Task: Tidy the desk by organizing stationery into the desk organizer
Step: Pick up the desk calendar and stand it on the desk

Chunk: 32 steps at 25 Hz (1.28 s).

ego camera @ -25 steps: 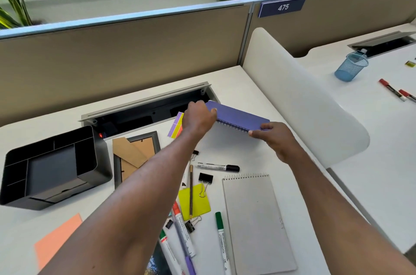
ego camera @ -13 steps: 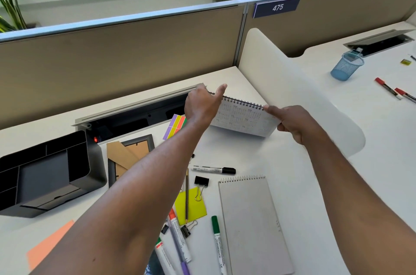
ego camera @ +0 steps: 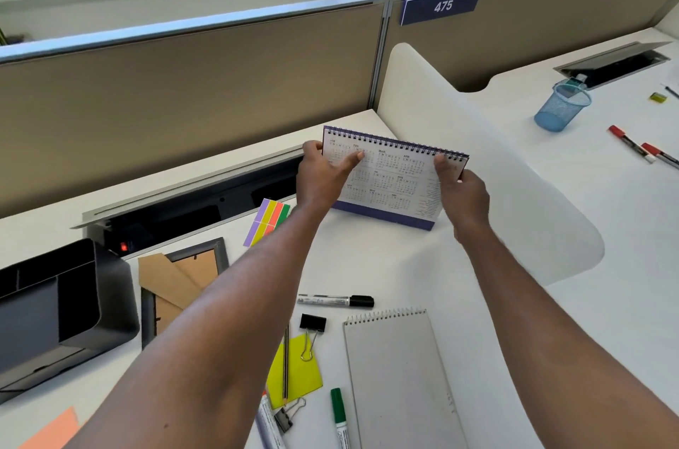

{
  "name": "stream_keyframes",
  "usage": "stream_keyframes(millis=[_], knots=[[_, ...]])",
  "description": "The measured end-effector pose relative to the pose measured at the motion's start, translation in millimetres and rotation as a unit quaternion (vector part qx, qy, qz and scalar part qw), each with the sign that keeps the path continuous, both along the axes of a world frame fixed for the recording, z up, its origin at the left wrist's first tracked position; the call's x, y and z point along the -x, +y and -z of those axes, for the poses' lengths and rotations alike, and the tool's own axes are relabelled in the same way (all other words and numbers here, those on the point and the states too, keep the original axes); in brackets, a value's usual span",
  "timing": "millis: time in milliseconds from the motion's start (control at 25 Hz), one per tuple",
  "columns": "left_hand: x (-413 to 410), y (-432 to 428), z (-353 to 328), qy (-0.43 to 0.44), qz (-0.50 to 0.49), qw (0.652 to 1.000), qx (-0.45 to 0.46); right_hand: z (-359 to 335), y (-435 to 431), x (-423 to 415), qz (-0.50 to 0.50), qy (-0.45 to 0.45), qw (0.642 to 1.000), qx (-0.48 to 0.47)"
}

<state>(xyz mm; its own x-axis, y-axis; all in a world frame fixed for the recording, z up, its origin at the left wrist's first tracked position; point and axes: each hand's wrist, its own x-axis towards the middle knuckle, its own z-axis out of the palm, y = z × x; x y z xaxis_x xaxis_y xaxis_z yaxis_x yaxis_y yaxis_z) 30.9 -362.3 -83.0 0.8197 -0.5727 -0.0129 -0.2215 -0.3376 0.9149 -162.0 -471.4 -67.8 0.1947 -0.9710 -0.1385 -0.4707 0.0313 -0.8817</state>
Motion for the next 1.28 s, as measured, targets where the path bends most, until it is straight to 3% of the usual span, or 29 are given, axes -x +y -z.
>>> stream_keyframes(millis=[400,680,880,1280], knots=[[-8,-1,75,0.068,0.074,0.995,-0.01,95,25,9,-0.022,-0.091,0.995,0.028],[-7,2,83,0.068,0.097,0.993,-0.029,109,26,16,-0.057,-0.03,0.994,0.09],[-3,2,88,0.022,0.08,0.995,-0.056,119,29,29,-0.094,0.02,0.989,0.113],[4,7,85,0.016,0.072,0.996,-0.042,110,32,33,-0.092,0.014,0.99,0.106]])
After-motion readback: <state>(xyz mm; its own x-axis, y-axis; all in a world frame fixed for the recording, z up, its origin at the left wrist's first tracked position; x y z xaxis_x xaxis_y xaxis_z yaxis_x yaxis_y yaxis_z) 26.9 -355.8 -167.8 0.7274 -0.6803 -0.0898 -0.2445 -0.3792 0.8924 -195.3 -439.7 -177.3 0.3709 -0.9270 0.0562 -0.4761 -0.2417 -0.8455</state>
